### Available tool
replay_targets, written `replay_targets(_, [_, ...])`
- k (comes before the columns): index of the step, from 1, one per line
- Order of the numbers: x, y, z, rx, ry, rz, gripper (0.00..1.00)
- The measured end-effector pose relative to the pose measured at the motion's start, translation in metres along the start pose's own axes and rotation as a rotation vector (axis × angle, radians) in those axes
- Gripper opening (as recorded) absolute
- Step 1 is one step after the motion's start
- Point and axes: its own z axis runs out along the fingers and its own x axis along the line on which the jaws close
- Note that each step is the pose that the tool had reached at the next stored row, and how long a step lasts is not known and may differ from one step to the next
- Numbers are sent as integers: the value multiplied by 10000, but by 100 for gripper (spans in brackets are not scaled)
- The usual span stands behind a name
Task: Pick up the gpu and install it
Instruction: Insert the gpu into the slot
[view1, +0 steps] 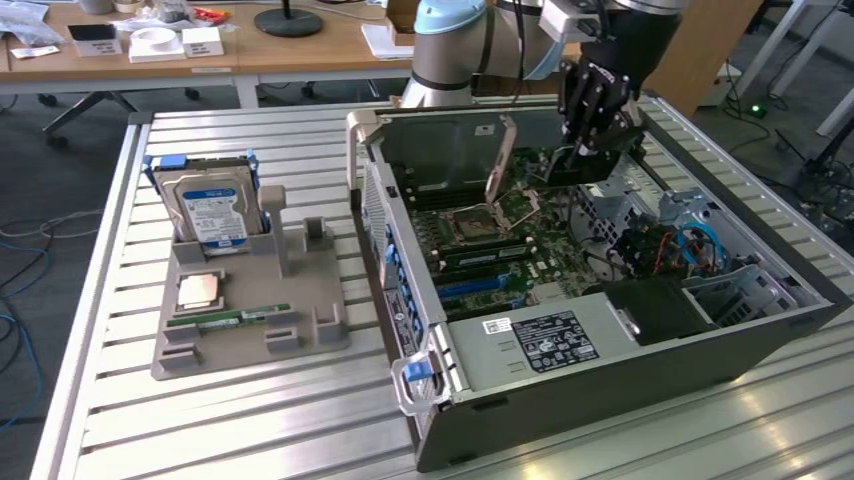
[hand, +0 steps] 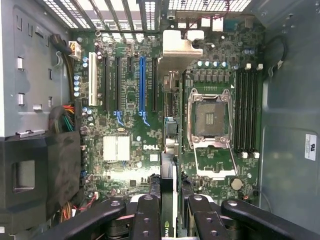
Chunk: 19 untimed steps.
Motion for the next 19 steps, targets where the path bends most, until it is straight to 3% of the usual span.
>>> replay_targets(19, [6, 17, 267, -1, 4, -2, 26])
